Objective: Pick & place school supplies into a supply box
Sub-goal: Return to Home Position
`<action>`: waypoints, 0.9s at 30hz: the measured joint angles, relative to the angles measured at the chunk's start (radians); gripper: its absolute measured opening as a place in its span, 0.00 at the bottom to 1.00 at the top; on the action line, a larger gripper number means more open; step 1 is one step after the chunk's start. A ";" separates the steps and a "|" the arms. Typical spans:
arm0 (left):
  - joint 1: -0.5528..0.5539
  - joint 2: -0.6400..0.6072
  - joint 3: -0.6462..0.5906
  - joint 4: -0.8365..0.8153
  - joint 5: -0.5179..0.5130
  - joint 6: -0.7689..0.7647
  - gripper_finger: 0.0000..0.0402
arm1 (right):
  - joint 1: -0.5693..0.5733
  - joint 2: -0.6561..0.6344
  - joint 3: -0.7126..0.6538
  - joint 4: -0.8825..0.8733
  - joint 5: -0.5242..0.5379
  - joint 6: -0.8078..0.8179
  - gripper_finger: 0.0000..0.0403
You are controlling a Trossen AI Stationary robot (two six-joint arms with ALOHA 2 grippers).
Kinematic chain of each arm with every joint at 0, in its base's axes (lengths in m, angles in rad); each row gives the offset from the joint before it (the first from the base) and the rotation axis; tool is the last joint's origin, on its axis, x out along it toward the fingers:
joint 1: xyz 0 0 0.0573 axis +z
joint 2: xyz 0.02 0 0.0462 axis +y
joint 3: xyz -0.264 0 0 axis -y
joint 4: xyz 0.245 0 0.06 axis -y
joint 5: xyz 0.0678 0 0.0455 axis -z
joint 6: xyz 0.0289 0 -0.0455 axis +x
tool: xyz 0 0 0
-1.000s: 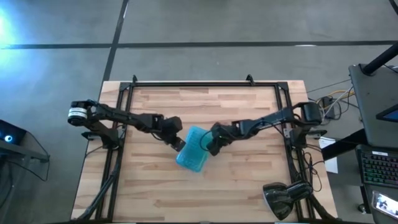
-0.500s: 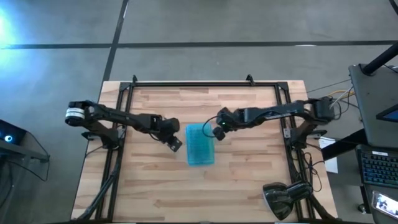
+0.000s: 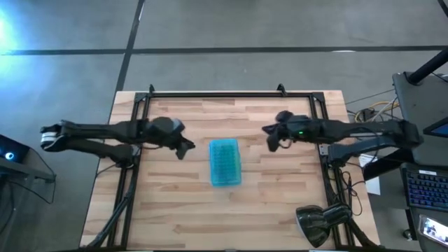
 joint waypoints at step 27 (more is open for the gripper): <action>0.007 -0.459 -0.435 0.691 0.006 -0.074 0.18 | 0.006 -0.650 -0.428 0.472 -0.297 -0.089 0.02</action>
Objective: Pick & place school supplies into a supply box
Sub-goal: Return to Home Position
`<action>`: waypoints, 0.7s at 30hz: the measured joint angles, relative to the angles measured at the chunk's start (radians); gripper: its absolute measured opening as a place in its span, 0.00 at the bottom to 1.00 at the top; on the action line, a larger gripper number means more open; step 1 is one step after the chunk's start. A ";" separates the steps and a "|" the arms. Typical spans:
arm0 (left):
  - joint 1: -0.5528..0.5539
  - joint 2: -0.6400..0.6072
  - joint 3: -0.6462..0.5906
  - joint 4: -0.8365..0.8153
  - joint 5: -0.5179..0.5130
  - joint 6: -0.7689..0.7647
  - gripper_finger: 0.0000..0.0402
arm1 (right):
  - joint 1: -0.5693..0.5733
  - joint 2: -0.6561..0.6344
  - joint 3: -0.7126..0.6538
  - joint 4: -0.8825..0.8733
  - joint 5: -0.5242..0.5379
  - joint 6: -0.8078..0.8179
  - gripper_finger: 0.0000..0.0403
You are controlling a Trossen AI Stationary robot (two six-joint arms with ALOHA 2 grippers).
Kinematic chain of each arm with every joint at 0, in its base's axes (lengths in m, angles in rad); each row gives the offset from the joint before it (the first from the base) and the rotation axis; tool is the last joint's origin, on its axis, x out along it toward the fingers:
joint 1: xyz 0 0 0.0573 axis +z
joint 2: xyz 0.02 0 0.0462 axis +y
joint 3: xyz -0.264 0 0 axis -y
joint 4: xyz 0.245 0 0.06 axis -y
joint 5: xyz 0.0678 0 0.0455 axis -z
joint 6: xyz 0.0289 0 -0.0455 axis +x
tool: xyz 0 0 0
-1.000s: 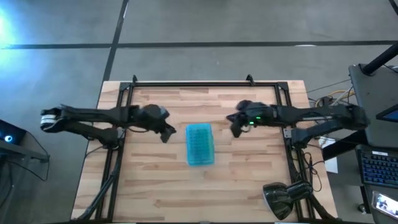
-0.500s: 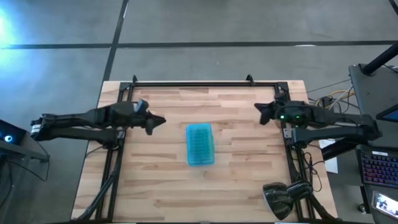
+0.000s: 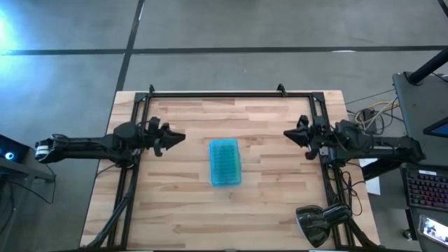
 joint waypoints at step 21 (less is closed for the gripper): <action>0.000 -0.062 -0.190 -0.015 0.005 0.021 0.18 | 0.000 -0.255 -0.265 -0.214 0.147 0.102 0.02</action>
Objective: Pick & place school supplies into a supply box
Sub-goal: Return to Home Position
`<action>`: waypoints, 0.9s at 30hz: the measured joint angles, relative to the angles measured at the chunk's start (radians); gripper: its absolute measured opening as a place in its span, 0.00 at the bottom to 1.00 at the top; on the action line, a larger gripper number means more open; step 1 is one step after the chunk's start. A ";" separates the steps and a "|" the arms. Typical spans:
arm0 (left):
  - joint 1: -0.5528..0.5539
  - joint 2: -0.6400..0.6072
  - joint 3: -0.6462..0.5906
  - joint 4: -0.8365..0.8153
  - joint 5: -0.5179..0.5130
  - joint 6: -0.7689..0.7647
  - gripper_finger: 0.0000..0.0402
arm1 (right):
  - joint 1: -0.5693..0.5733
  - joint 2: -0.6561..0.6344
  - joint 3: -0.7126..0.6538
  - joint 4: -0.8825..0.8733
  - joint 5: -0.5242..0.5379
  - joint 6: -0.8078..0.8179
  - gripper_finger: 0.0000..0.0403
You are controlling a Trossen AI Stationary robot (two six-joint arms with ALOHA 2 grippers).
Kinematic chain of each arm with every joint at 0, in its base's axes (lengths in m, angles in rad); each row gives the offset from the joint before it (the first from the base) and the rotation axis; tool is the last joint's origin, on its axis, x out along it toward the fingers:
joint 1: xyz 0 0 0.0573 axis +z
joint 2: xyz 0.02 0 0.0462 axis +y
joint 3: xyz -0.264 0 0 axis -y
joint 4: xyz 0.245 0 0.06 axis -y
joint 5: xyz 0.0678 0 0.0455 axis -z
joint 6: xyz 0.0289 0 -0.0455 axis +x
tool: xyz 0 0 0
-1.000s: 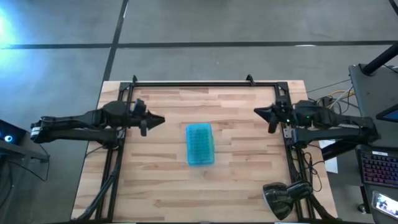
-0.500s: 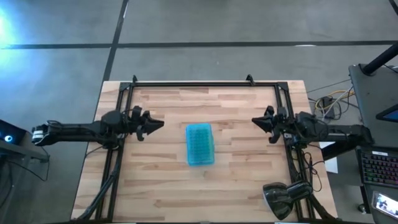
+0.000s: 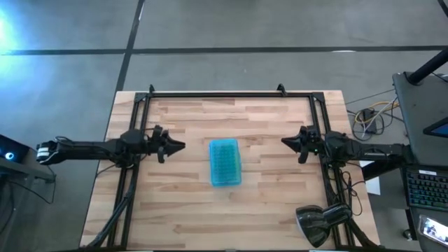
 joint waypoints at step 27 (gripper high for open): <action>0.021 -0.407 -0.029 -0.265 -0.053 0.000 0.18 | 0.110 -0.107 -0.016 0.082 0.001 -0.004 0.02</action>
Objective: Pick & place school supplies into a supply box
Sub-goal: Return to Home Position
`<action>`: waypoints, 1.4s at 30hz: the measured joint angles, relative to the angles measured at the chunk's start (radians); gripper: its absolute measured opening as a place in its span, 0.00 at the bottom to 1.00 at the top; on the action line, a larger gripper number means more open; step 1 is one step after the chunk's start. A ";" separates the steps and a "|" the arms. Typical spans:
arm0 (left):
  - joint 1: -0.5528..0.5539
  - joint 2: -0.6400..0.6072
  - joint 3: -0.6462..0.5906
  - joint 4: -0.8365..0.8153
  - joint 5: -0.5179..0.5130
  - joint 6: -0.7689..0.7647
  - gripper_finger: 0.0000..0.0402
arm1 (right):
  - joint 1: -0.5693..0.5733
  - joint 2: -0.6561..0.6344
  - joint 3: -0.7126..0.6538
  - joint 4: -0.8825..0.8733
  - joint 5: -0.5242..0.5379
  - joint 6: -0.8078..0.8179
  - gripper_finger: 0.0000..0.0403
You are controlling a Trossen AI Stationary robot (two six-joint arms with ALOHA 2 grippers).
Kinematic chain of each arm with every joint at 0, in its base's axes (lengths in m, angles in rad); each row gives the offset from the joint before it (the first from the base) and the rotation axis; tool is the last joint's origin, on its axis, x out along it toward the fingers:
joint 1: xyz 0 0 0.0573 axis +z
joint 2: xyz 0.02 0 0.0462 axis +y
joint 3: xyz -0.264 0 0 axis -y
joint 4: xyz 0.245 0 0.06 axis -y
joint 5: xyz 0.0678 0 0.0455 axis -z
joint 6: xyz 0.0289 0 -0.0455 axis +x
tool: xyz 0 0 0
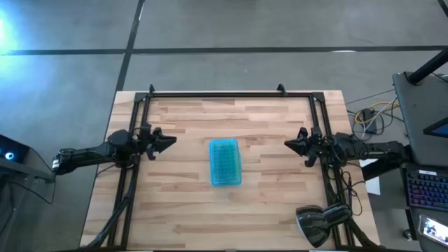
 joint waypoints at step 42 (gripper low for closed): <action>0.018 0.034 0.000 -0.035 -0.001 0.000 0.18 | 0.005 0.003 0.000 0.000 0.000 0.000 0.02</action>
